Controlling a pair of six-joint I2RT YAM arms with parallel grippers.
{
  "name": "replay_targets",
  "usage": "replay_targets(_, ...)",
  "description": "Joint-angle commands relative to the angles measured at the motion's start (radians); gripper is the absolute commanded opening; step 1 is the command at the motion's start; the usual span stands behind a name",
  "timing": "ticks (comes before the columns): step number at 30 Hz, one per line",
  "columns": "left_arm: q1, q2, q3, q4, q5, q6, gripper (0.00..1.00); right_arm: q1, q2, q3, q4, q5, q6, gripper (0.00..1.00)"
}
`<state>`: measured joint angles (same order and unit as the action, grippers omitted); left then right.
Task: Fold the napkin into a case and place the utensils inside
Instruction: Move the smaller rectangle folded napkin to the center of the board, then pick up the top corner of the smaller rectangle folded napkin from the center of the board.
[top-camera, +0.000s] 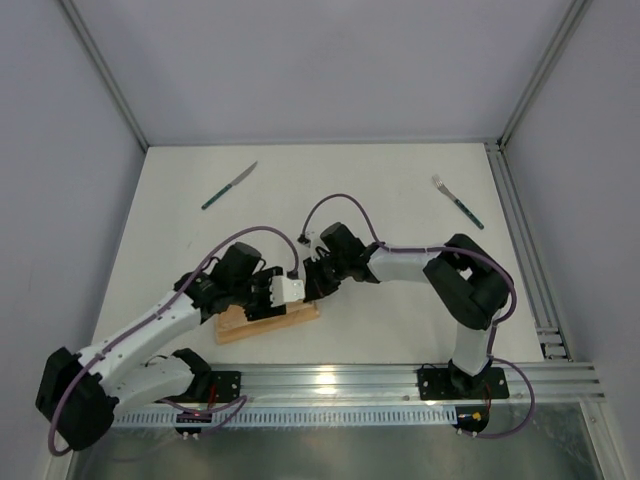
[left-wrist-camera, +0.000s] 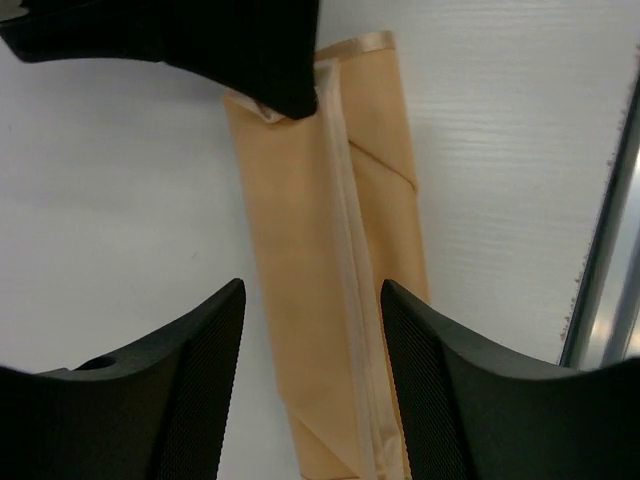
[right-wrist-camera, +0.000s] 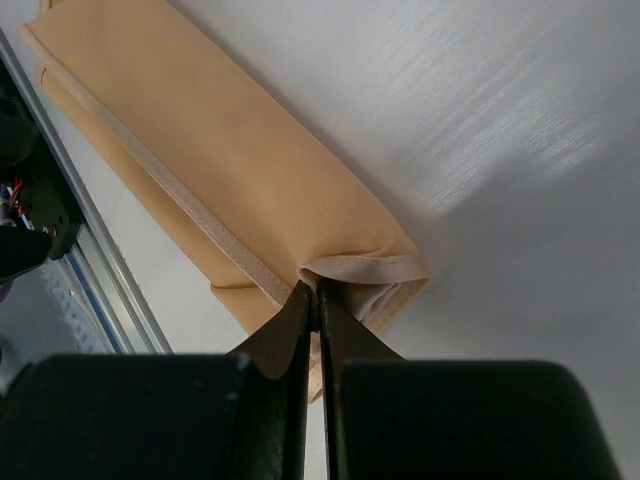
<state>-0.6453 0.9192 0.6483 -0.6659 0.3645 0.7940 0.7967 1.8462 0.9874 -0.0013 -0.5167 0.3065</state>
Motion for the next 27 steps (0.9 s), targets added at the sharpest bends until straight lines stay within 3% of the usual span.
replay_targets(1, -0.022, 0.178, 0.077, 0.258, -0.183, -0.269, 0.58, -0.016, -0.019, 0.019, -0.020, -0.049, -0.021, 0.04)
replay_targets(8, -0.033, 0.224, -0.038, 0.420, -0.157, -0.308, 0.67, -0.031, 0.021, -0.015, 0.004, -0.115, 0.023, 0.04)
replay_targets(12, -0.112, 0.293, -0.065, 0.488, -0.205, -0.334, 0.67, -0.037, 0.038, -0.007, 0.024, -0.128, 0.025, 0.04)
replay_targets(20, -0.152, 0.282, -0.136, 0.486, -0.154, -0.311, 0.69, -0.044, 0.058, -0.001, 0.040, -0.132, 0.045, 0.04)
replay_targets(23, -0.152, 0.335, -0.113, 0.503, -0.243, -0.318, 0.64, -0.044, 0.064, 0.003, 0.037, -0.135, 0.048, 0.04)
replay_targets(27, -0.154, 0.345, -0.114, 0.505, -0.197, -0.305, 0.53, -0.045, 0.067, 0.005, 0.035, -0.137, 0.048, 0.04)
